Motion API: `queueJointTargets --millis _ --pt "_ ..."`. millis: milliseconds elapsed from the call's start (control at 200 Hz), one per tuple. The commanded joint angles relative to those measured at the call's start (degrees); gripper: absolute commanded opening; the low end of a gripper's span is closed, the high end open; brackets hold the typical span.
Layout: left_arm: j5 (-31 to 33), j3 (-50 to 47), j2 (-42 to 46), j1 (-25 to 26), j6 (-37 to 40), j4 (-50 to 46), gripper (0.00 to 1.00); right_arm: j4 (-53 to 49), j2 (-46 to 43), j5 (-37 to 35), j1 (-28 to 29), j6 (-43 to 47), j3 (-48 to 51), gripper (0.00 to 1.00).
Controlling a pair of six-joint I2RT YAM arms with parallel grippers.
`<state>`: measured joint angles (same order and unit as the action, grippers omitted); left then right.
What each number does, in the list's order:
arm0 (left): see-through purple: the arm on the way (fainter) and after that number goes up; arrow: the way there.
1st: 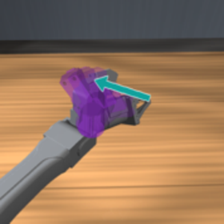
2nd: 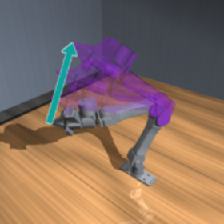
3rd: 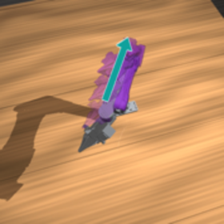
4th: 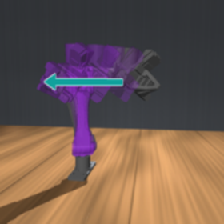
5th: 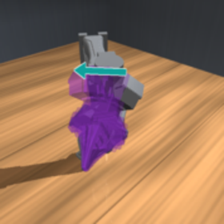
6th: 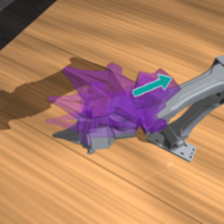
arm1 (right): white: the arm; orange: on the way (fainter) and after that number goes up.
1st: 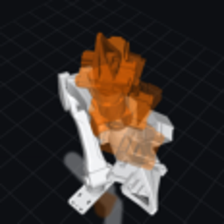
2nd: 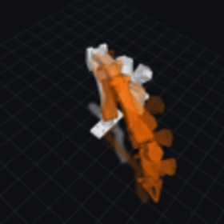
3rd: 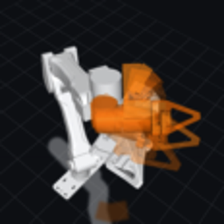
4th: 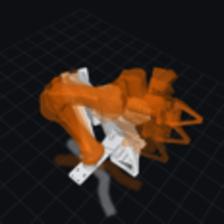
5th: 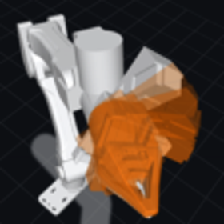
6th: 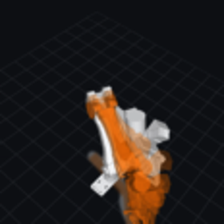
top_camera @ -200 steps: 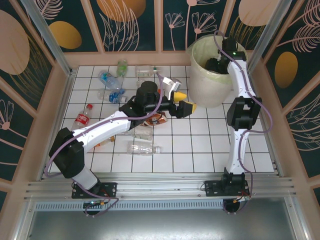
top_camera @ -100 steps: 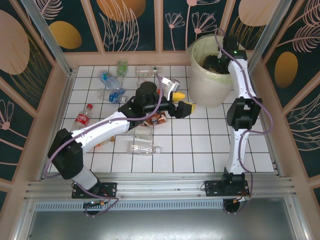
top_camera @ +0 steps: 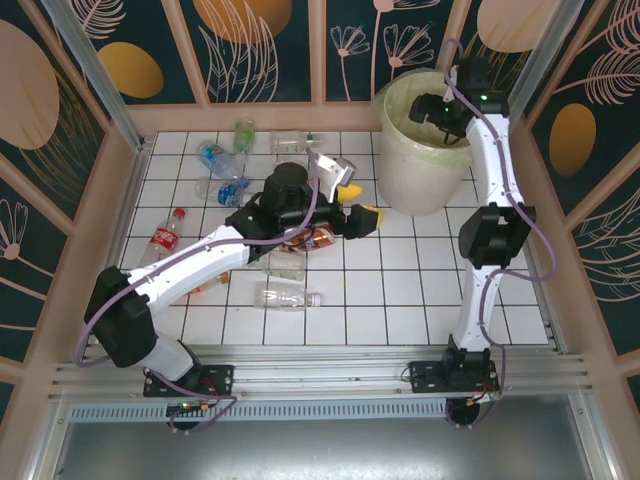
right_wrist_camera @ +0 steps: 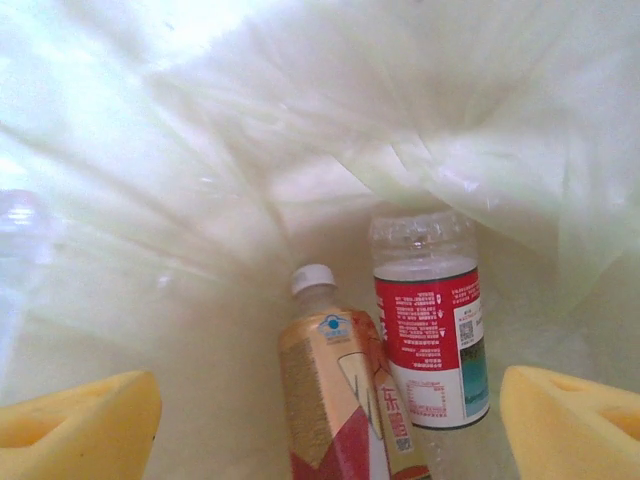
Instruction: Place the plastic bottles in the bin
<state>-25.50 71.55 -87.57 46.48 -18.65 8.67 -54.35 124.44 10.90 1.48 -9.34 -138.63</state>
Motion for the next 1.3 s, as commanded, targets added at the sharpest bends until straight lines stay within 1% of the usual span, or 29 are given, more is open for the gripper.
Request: queueJointTargets --millis 0,105,230,370,490,636,696,766,796,961,1096,1196,1296 --pt "3.0 0.9 2.0 0.2 4.3 -4.9 0.99 -1.2 -4.7 1.9 -0.3 -0.5 -2.0 0.89" --pt "8.1 1.9 2.5 0.2 8.9 -10.7 0.99 -0.2 -7.3 2.7 -0.1 -0.4 -1.0 0.89" --pt "14.7 2.5 2.2 0.2 13.8 -17.7 0.99 3.5 -12.0 5.0 0.3 -0.2 3.2 0.89" --pt "20.0 3.3 0.2 0.2 17.3 -24.9 0.99 8.4 -19.1 7.2 2.1 0.6 11.3 0.89" --pt "23.6 3.7 -2.1 0.2 19.0 -28.3 0.99 11.8 -25.2 7.0 4.8 1.6 18.4 0.89" --pt "29.0 4.7 -6.1 0.2 22.0 -31.4 0.95 16.2 -33.2 7.1 8.6 2.6 28.3 0.88" --pt "29.1 5.6 -8.2 0.1 23.4 -32.9 0.92 18.1 -36.6 7.6 10.2 2.9 32.8 0.88" --pt "29.2 6.8 -10.2 0.1 24.3 -34.0 0.91 20.2 -40.7 9.0 11.5 2.9 37.8 0.88" --pt "29.2 7.2 -12.6 0.1 24.6 -34.5 0.91 21.1 -42.5 9.5 12.1 2.7 40.3 0.87" --pt "29.2 8.5 -17.6 -0.9 25.4 -34.6 0.91 26.6 -52.5 13.0 12.6 0.5 52.3 0.87" --pt "28.1 8.8 -19.8 -2.9 26.0 -34.2 0.9 28.4 -58.9 12.1 12.6 -1.5 59.9 0.87" --pt "26.3 9.9 -22.2 -4.1 26.9 -36.2 0.89 29.2 -62.5 10.9 12.6 -2.8 64.4 0.87" --pt "26.9 10.9 -24.3 -4.7 27.4 -37.4 0.89 28.9 -64.8 10.1 12.6 -3.4 66.8 0.87"
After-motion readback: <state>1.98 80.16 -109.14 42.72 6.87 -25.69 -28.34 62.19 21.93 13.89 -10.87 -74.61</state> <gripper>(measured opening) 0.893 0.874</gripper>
